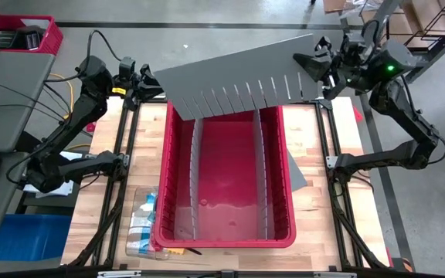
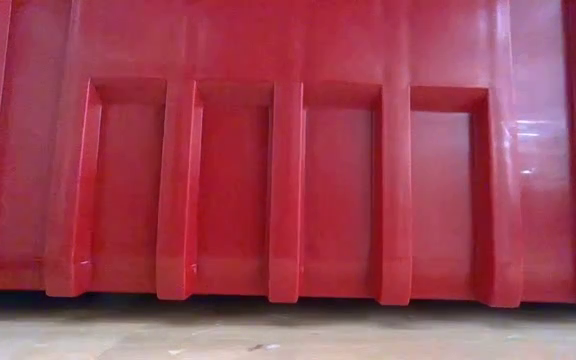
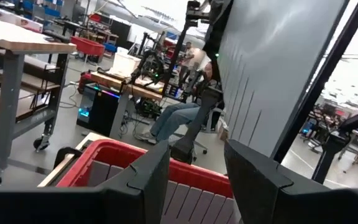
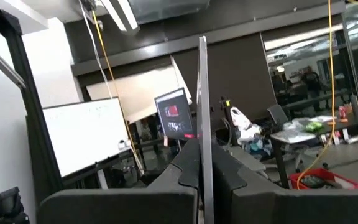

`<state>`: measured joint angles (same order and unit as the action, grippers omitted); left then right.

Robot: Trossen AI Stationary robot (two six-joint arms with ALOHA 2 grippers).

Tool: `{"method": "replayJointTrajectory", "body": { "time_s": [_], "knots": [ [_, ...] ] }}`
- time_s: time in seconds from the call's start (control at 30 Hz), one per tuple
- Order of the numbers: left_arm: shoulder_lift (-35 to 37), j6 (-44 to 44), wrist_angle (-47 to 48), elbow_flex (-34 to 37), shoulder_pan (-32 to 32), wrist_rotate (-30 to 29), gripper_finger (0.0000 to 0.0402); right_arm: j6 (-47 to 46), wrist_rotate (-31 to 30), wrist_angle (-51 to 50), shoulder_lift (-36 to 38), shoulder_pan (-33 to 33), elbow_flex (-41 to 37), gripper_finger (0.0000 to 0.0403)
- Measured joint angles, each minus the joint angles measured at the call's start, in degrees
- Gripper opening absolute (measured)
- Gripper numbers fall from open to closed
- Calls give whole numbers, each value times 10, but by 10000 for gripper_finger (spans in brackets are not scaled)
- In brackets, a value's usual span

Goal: Sort Items/Unsort Items

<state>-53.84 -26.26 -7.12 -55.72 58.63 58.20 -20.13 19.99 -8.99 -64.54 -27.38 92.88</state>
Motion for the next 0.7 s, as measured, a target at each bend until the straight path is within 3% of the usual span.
{"method": "replayJointTrajectory", "body": {
  "time_s": [0.4,0.7],
  "knots": [
    [10,-36,-5,-1,-8,24,152,6,0,8,1,0,0,0],
    [12,-51,-65,-1,-33,1,152,5,0,11,1,0,0,0]
  ]
}}
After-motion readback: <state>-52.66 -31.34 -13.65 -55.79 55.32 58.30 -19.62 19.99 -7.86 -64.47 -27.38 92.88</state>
